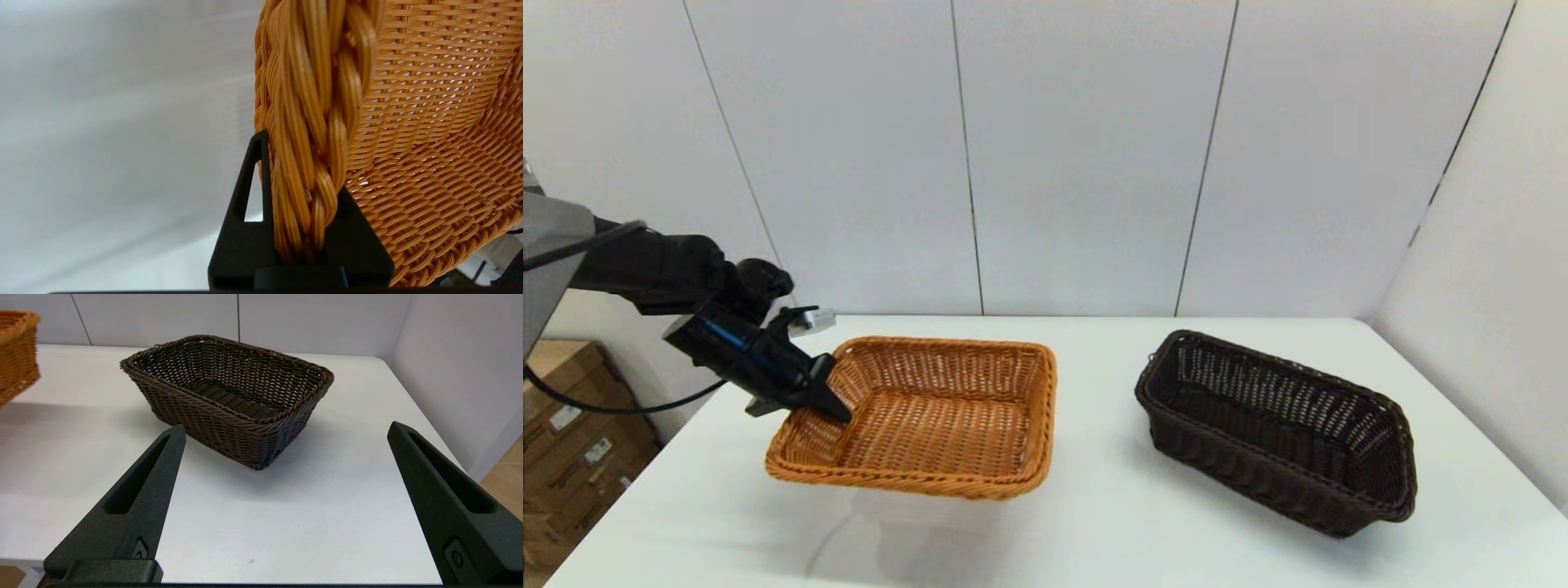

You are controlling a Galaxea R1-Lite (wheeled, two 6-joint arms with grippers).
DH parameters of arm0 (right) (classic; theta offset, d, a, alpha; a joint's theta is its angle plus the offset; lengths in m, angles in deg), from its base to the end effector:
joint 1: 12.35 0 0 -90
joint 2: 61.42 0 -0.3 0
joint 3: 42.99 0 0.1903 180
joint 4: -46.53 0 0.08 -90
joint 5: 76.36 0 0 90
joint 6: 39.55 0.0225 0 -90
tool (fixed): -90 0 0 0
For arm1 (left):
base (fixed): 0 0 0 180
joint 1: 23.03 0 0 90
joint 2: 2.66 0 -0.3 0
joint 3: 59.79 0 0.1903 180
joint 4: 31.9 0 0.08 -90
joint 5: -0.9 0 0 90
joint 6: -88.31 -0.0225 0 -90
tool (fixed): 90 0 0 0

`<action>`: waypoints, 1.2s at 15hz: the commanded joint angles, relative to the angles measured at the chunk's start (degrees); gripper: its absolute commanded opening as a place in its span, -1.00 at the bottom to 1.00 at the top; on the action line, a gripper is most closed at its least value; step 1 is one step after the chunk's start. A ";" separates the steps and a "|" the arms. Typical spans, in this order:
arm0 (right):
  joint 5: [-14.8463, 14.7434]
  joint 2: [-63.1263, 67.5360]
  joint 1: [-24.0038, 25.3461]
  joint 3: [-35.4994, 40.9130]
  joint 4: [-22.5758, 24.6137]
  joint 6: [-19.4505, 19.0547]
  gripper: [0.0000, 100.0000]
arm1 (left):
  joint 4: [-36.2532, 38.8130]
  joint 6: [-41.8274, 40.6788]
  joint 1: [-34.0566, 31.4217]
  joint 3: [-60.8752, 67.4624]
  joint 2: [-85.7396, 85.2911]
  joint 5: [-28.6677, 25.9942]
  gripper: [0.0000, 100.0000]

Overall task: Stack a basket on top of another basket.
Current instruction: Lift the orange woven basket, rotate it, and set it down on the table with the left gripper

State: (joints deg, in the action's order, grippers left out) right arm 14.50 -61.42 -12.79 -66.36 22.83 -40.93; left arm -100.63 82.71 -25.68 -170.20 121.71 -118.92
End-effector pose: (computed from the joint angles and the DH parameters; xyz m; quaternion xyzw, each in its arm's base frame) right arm -0.0228 0.0005 0.0749 -0.0120 0.0028 0.0037 0.9999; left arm 0.3668 0.0058 0.1030 -0.1488 0.6249 -0.2071 0.7379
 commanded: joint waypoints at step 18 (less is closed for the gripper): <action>0.03 0.00 0.00 0.09 -0.02 -0.03 1.00 | 5.90 19.22 17.32 0.73 3.25 6.26 -1.00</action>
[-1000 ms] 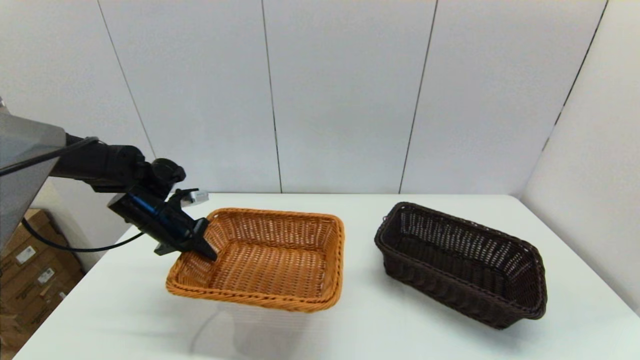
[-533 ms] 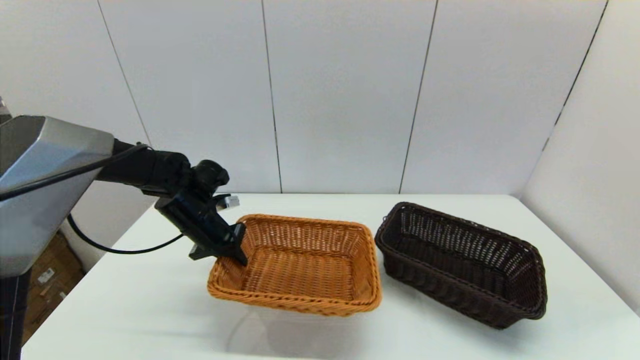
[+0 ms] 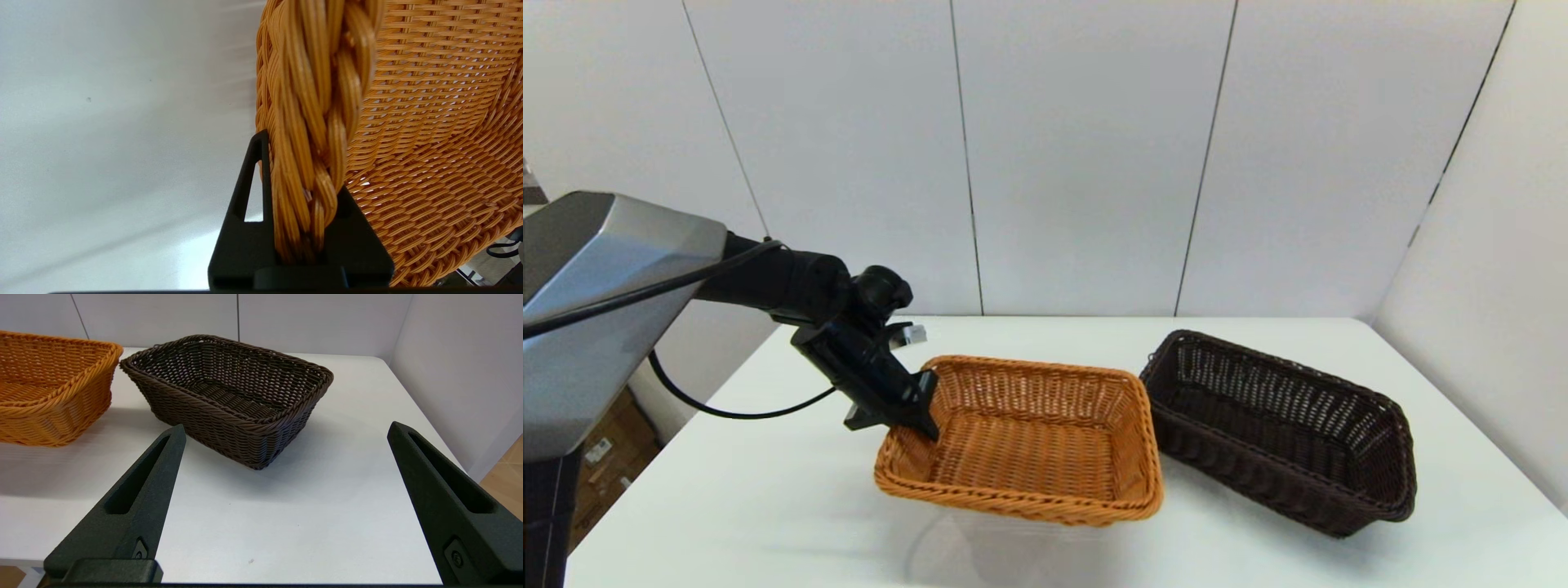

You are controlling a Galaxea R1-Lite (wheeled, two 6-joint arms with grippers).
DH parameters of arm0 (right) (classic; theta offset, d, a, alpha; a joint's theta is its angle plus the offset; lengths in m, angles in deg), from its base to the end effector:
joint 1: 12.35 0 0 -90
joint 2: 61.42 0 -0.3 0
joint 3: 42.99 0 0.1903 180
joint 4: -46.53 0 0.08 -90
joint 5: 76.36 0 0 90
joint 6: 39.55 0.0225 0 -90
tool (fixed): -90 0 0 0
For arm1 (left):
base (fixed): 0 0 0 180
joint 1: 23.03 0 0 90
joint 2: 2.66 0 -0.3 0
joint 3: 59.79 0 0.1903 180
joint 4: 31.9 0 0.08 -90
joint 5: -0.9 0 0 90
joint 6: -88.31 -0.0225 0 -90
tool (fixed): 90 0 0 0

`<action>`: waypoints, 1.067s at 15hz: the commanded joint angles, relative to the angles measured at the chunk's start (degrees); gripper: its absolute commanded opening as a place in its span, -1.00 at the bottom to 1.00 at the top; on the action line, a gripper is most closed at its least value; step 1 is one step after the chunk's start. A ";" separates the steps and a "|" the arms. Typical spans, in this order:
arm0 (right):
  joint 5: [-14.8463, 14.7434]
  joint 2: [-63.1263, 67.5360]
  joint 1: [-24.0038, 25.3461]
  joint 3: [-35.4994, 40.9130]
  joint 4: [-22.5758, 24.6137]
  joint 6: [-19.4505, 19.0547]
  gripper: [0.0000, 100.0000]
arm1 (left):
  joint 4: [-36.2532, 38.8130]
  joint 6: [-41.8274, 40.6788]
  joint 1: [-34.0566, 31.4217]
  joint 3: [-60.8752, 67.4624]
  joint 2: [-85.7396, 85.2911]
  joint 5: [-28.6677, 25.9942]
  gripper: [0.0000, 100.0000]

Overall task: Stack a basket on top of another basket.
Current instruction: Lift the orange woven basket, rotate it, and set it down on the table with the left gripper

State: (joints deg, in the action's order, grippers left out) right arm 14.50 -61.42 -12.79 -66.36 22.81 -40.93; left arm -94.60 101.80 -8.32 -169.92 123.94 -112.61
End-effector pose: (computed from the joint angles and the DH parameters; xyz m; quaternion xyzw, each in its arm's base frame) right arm -0.0228 0.0005 0.0749 -0.0120 0.0030 0.0037 0.9999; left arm 0.3655 -0.1052 0.0881 -0.1341 0.6606 -0.1759 0.7174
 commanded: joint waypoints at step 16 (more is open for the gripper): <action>0.03 0.00 0.00 0.09 0.00 -0.03 1.00 | 1.89 -1.28 -5.05 5.55 -0.83 0.30 -1.00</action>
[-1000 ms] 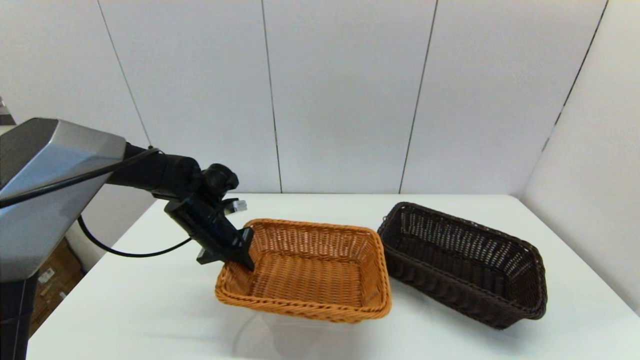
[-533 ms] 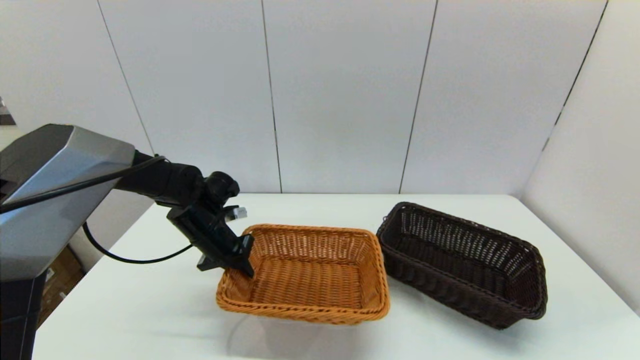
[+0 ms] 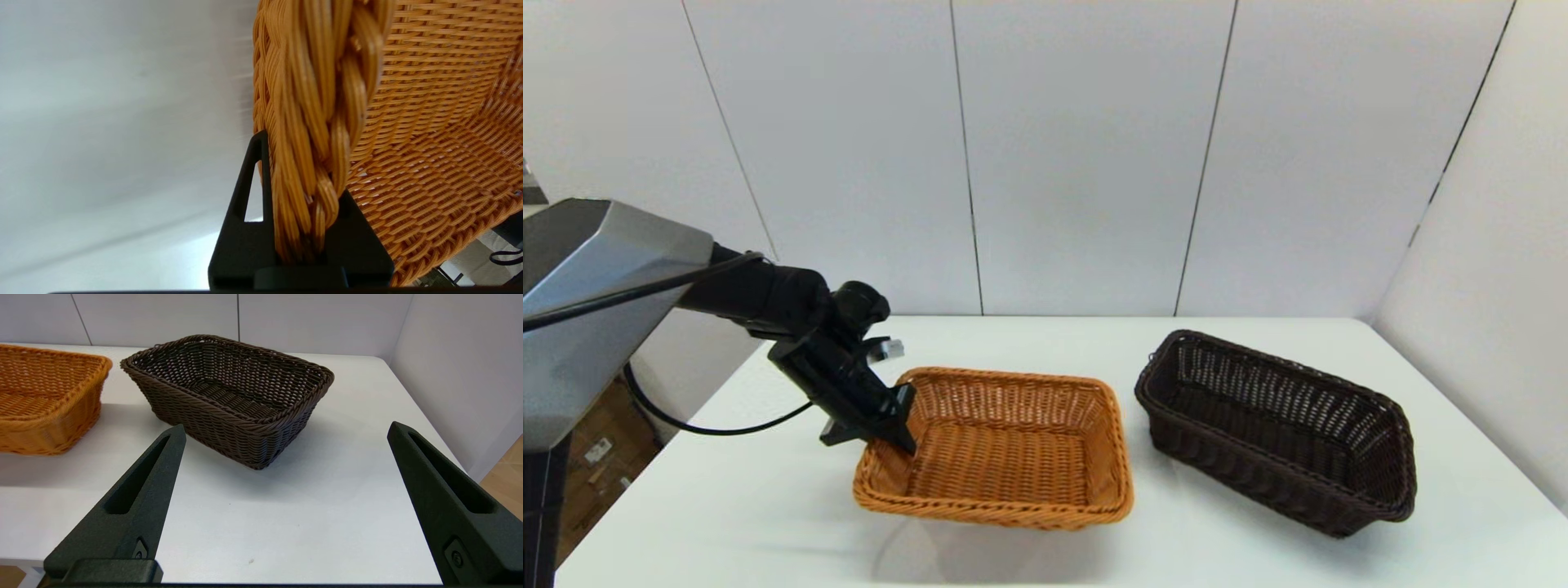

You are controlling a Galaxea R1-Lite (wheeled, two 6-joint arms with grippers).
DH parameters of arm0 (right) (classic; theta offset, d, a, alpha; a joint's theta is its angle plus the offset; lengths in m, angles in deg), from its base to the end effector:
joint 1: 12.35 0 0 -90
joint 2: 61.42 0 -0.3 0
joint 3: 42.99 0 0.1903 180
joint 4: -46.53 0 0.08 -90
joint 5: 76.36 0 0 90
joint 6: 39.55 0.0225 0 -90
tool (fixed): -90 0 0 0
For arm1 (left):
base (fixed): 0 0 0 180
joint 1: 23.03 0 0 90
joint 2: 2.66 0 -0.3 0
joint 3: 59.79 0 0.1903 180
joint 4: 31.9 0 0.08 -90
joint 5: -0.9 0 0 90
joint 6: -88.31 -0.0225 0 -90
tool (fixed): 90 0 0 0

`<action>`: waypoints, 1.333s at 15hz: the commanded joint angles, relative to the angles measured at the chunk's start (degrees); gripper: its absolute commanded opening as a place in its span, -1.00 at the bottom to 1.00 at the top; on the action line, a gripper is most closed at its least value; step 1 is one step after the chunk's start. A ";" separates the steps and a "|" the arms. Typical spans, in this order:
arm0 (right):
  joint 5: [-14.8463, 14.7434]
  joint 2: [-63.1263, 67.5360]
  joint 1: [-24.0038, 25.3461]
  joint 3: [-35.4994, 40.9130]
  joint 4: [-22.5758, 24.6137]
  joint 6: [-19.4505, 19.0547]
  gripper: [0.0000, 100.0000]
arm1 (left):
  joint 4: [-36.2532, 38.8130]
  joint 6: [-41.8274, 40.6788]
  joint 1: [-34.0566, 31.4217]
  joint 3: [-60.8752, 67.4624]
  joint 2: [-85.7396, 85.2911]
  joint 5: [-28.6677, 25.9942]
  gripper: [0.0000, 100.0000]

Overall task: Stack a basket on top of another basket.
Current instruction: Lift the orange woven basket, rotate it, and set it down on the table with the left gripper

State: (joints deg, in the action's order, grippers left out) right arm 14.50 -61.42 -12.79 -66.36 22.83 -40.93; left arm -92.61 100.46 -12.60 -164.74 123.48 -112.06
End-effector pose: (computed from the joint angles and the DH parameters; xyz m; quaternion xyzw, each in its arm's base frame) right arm -0.0228 0.0005 0.0749 -0.0120 0.0028 0.0037 0.9999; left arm 0.3609 -0.0754 0.0738 -0.1477 0.6708 -0.1468 0.7118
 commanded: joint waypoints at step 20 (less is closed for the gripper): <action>0.03 0.09 0.00 0.09 -0.02 -0.03 1.00 | 2.80 2.61 3.72 -0.16 1.48 -0.51 -1.00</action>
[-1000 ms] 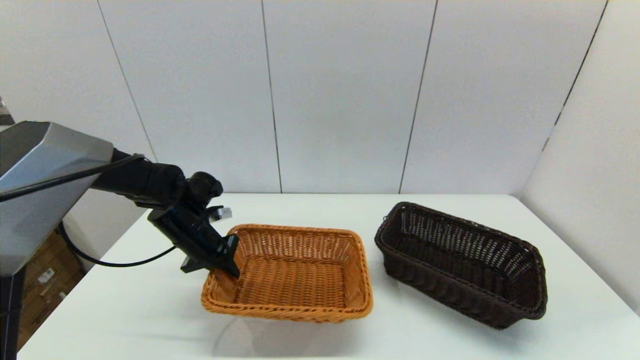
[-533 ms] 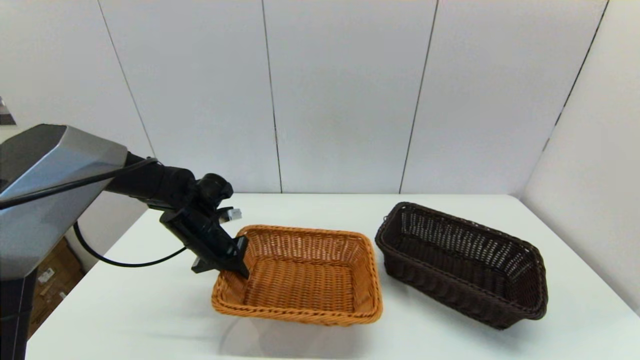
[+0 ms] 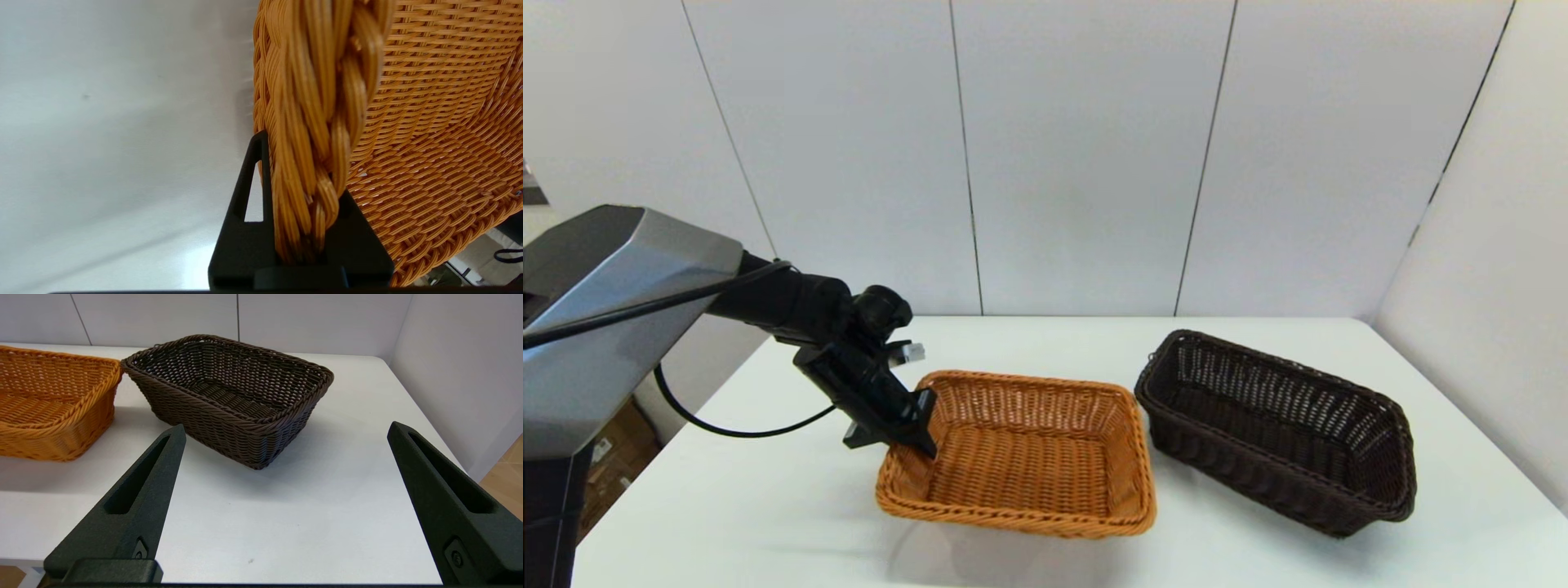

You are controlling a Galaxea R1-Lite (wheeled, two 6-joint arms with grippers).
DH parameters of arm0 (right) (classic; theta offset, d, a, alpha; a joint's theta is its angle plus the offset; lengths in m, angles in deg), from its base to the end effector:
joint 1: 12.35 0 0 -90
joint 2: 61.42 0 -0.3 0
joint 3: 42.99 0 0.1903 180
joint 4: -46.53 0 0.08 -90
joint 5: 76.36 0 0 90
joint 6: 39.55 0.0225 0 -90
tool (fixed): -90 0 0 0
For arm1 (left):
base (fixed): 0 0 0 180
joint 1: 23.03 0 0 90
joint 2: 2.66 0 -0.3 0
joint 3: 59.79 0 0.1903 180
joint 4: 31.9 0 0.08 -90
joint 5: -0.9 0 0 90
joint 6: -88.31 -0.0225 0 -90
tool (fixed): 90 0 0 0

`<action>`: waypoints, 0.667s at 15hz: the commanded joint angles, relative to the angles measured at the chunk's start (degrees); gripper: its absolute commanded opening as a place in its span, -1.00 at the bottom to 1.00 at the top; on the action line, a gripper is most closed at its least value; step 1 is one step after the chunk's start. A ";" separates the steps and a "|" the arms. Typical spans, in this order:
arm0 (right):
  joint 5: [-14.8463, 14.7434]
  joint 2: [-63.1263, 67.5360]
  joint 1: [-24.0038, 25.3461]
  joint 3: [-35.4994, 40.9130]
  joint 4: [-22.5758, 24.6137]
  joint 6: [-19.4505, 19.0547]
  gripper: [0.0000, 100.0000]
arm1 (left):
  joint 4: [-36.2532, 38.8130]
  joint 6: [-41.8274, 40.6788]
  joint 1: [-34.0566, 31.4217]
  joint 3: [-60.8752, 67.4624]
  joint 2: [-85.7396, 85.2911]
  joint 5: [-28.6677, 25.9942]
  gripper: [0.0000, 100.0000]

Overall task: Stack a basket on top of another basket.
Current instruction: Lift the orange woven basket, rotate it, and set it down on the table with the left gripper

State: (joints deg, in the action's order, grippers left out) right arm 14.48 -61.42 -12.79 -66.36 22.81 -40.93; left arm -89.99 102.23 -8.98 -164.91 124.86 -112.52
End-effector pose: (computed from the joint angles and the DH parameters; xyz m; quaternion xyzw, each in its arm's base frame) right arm -0.0228 0.0005 0.0749 -0.0120 0.0030 0.0035 0.9999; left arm 0.3619 -0.0998 0.0662 -0.1400 0.6689 -0.1653 0.7111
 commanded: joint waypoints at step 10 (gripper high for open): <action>0.04 0.00 0.00 0.09 0.00 -0.03 1.00 | 0.97 2.60 1.06 0.01 0.19 0.13 -1.00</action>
State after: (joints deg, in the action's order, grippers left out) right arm 14.50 -61.42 -12.79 -66.36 22.83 -40.91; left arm -88.80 104.49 -8.21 -164.91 124.97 -112.30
